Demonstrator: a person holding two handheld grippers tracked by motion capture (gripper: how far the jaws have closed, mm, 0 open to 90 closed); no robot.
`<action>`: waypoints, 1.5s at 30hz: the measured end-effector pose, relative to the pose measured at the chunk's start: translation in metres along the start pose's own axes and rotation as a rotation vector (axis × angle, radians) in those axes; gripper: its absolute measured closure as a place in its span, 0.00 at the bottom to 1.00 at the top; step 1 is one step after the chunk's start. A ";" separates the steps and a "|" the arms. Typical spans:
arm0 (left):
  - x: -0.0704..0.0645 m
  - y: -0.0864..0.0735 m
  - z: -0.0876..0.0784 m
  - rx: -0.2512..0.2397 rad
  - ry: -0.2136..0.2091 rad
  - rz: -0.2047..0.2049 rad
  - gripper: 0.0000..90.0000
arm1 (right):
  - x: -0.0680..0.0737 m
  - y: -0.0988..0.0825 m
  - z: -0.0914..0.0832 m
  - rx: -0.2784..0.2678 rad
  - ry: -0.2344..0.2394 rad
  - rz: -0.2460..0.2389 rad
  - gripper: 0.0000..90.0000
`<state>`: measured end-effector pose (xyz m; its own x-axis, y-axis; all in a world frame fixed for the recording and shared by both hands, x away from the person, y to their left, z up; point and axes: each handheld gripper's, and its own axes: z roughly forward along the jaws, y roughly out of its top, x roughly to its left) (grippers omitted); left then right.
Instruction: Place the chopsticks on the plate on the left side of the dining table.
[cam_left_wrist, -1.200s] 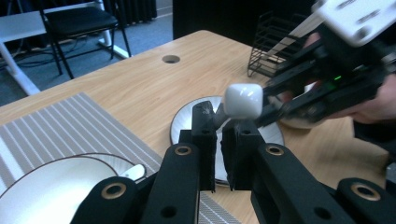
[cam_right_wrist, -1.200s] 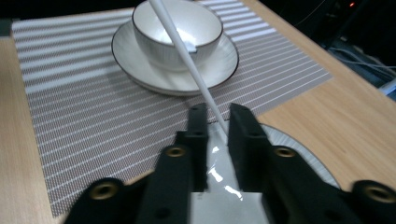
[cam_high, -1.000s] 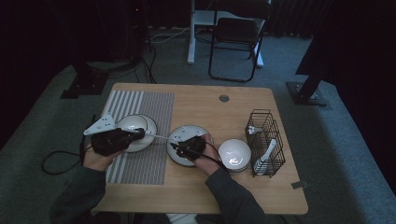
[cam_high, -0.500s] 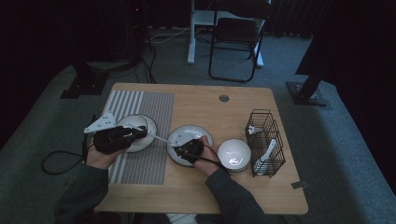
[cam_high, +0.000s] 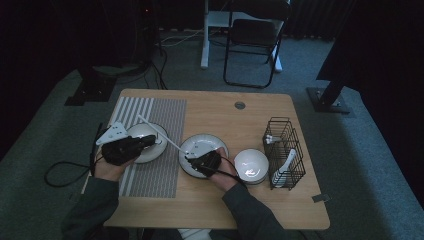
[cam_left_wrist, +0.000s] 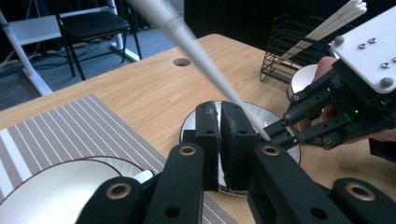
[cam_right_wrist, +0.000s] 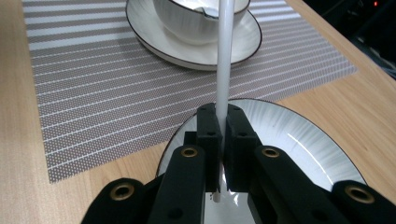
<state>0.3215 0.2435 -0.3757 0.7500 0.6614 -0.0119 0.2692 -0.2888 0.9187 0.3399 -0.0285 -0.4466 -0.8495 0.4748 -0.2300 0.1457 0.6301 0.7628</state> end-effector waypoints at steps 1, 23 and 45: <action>-0.001 0.001 0.000 -0.004 0.001 0.007 1.00 | 0.000 0.001 0.001 0.009 -0.001 0.005 0.96; 0.008 -0.014 0.012 0.070 0.208 0.036 1.00 | 0.017 0.009 0.003 0.025 0.035 -0.050 0.96; 0.006 -0.029 0.008 0.070 0.245 0.014 0.94 | 0.019 0.017 0.012 0.044 0.069 -0.028 0.96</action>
<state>0.3230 0.2510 -0.4056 0.5870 0.8028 0.1046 0.3076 -0.3407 0.8884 0.3328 -0.0014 -0.4454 -0.8861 0.4145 -0.2075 0.1426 0.6698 0.7288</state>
